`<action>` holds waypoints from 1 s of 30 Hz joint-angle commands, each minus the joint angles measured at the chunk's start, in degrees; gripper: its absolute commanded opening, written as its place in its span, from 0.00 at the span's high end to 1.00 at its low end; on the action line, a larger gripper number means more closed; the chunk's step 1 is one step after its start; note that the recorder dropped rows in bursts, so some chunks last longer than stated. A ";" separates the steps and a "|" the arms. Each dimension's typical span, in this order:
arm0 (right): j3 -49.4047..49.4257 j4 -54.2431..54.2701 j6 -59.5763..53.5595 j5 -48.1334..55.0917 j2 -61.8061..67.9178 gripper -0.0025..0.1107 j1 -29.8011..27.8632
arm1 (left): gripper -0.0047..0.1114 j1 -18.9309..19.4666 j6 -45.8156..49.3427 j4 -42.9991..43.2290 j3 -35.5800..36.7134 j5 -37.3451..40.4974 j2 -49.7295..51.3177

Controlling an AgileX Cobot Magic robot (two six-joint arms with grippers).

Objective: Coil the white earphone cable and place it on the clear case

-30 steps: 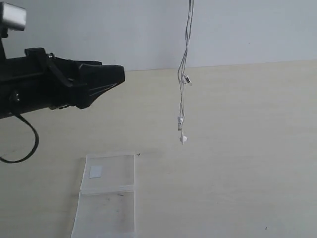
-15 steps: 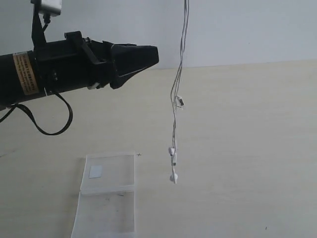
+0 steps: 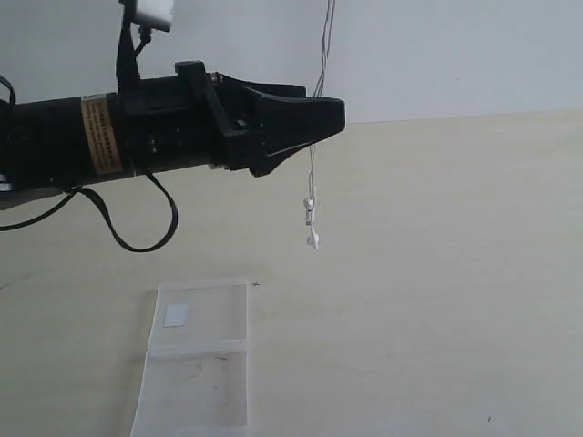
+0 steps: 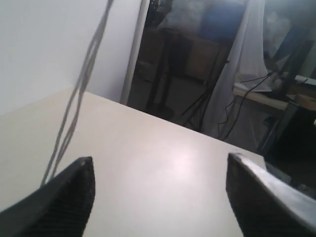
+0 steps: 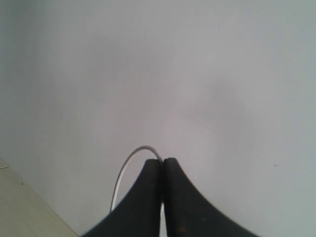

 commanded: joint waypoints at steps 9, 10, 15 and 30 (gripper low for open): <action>0.12 1.36 0.37 -0.76 -0.03 0.98 0.04 | 0.34 -1.85 0.68 -0.78 -4.64 10.02 0.26; 0.12 1.36 0.37 -0.76 -0.03 0.98 0.04 | 0.34 -2.34 0.68 -0.69 -4.77 10.02 0.26; 0.12 1.36 0.37 -0.76 -0.03 0.98 0.04 | 0.34 -5.22 0.68 0.38 -4.91 10.14 0.26; 0.12 -0.24 0.37 -0.87 -0.40 0.98 0.04 | 0.96 -7.74 0.57 0.36 -4.99 22.66 0.26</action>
